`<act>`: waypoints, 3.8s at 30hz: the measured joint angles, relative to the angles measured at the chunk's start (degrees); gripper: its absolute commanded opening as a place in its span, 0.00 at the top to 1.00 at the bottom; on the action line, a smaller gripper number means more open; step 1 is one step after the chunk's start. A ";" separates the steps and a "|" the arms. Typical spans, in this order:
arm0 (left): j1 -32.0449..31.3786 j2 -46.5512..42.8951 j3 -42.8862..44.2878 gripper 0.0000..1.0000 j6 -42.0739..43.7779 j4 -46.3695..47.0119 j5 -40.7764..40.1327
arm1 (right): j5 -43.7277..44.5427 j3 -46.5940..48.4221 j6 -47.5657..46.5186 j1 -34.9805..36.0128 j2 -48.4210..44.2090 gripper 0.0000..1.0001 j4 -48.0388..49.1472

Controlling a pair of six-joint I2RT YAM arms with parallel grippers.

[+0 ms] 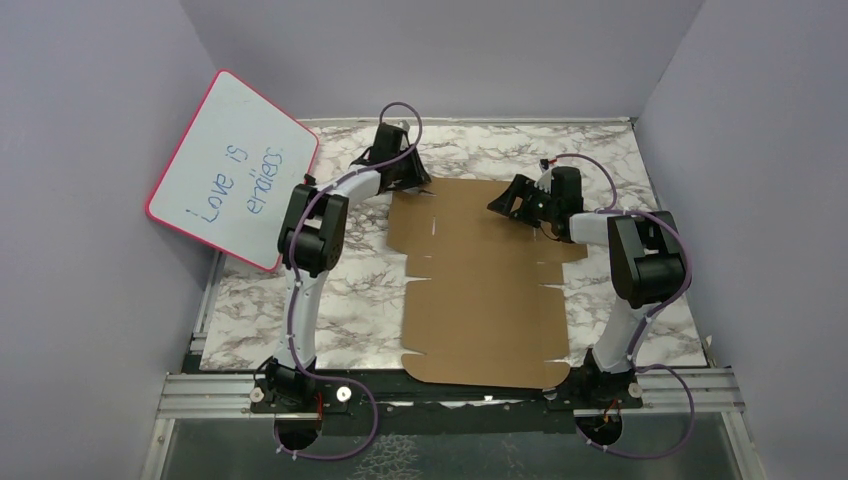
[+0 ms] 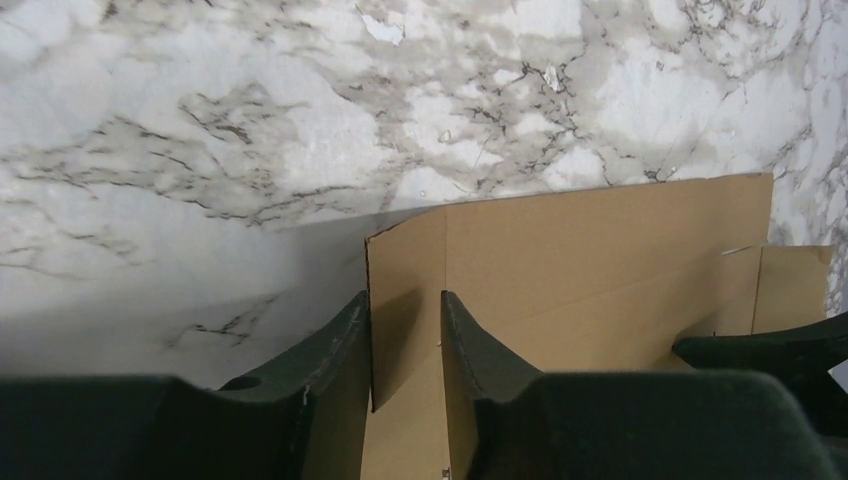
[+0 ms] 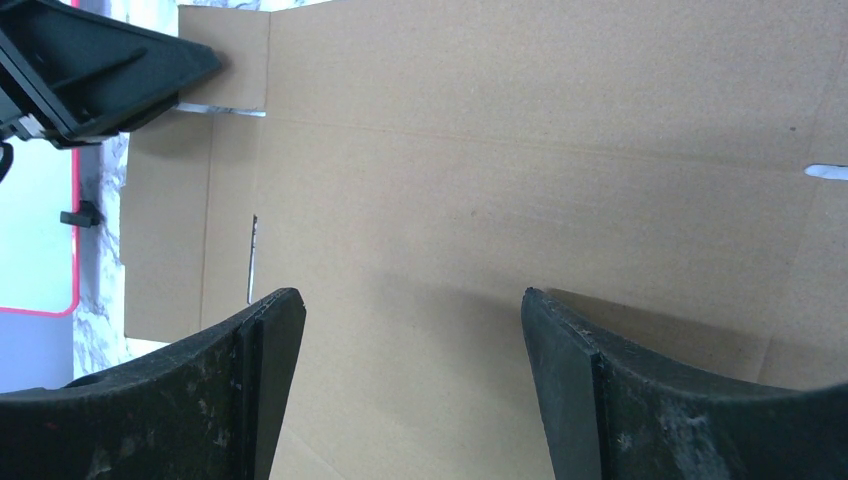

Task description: Fold the paper box

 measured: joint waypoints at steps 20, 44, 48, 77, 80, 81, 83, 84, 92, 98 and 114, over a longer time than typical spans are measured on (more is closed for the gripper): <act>-10.16 -0.35 6.16 1.00 11.80 -9.68 -20.41 | 1.73 0.15 -0.87 1.18 0.00 0.15 -0.02; -11.15 -15.67 -4.07 0.24 13.35 -11.93 -21.46 | 2.19 -3.58 -1.05 1.97 -9.27 0.14 -3.76; -11.13 -24.74 -15.43 0.23 11.37 -9.33 -19.15 | 1.20 -8.17 -1.01 2.29 -12.94 0.14 -3.52; -7.61 -44.44 -58.45 0.30 -7.23 11.87 -2.01 | -3.41 -19.98 1.55 9.62 -16.39 0.13 1.92; -7.61 -42.75 -58.51 0.30 -7.26 12.79 -1.62 | -3.39 -19.98 1.55 9.97 -16.09 0.13 2.45; -7.61 -42.38 -58.58 0.31 -7.23 12.94 -1.55 | -3.37 -19.98 1.55 10.21 -15.98 0.13 2.69; -7.61 -41.99 -58.75 0.30 -7.23 13.05 -1.44 | -3.30 -19.98 1.55 10.43 -15.80 0.13 3.04; -7.58 -41.90 -58.80 0.31 -7.21 13.07 -1.44 | -3.28 -19.98 1.55 10.56 -15.72 0.13 3.19; -7.63 -41.44 -59.28 0.50 -6.71 13.57 -0.59 | -3.17 -19.93 1.55 11.30 -14.99 0.13 4.63; -8.07 -41.48 -59.56 0.66 -5.97 13.44 -1.68 | -2.71 -19.82 1.55 11.58 -14.78 0.13 4.98; -15.65 -44.94 -56.46 0.90 -3.28 10.29 -7.52 | -1.05 -19.74 1.68 12.66 -14.78 0.13 5.16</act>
